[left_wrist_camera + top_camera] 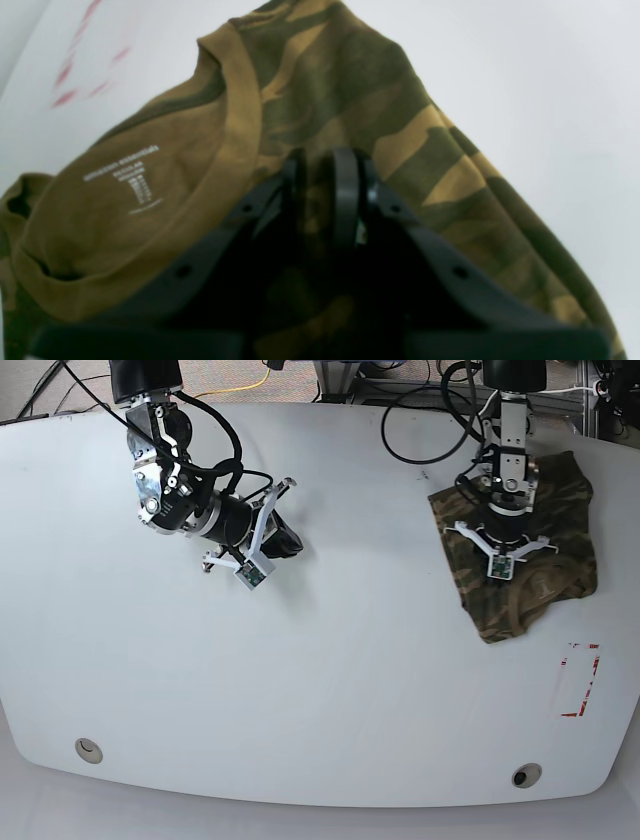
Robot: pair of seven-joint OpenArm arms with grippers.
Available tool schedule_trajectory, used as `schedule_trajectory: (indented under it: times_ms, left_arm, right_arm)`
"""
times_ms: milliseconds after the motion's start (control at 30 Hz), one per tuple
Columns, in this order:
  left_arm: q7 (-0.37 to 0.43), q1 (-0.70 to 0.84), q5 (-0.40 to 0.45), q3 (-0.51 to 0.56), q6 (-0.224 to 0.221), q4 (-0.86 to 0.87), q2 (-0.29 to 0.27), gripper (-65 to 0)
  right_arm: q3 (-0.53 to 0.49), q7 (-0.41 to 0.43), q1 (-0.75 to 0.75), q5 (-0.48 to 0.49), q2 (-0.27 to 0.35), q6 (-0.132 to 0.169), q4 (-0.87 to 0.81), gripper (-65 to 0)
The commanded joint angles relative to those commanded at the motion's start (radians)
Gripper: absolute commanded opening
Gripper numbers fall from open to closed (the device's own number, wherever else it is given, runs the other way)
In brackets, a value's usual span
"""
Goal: Layout the t-shirt on the table in an organized manner, then fold the t-shirt properly
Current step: 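Grasp the folded shirt with the left gripper and lift it, then carry the folded shirt with the left gripper to the table corner and release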
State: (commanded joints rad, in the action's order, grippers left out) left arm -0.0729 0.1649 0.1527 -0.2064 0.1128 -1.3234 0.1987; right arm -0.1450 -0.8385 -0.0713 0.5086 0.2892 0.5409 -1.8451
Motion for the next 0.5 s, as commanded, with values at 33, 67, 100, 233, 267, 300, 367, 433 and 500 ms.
schedule_trajectory:
  times_ms: [33,67,100,233,267,300,367,433,500]
  left_arm:
    - [0.0,-0.002,-0.008,-0.02,0.015,0.005,0.012,-57.5]
    - [0.0,-0.003,-0.017,-0.046,0.026,0.009,0.029,-57.5]
    - [0.0,-0.003,-0.023,-0.064,0.028,0.014,0.044,-57.5]
    - [0.0,-0.003,-0.04,-0.097,0.031,0.011,0.086,-57.5]
    - [0.0,-0.003,-0.048,-0.097,0.031,0.0,0.101,-57.5]
    - [0.0,-0.003,-0.054,-0.1,0.031,-0.011,0.107,-57.5]
    - [-0.005,0.0,-0.078,-0.1,0.031,-0.04,0.114,-57.5]
    - [-0.008,0.005,-0.104,-0.1,0.031,-0.078,0.114,-57.5]
    - [-0.021,0.015,-0.123,-0.1,0.031,-0.112,0.112,-57.5]
  right_arm:
    - [0.0,0.0,0.0,0.0,0.0,0.0,0.0,-61.4]
    - [0.0,0.0,0.002,0.0,0.0,0.0,0.0,-61.4]
    - [0.0,0.0,0.002,0.0,0.0,0.0,0.0,-61.4]
    - [-0.002,0.0,0.005,0.0,0.0,0.0,0.0,-61.4]
    - [-0.002,0.0,0.005,0.0,0.0,0.0,0.0,-61.4]
    - [-0.002,0.0,0.005,0.0,0.0,0.0,0.0,-61.4]
    - [-0.002,0.0,0.005,0.0,0.0,0.0,0.0,-61.4]
    - [-0.002,0.0,0.005,0.0,0.0,0.0,0.0,-61.4]
    - [-0.002,0.0,0.003,0.0,0.0,0.0,0.0,-61.4]
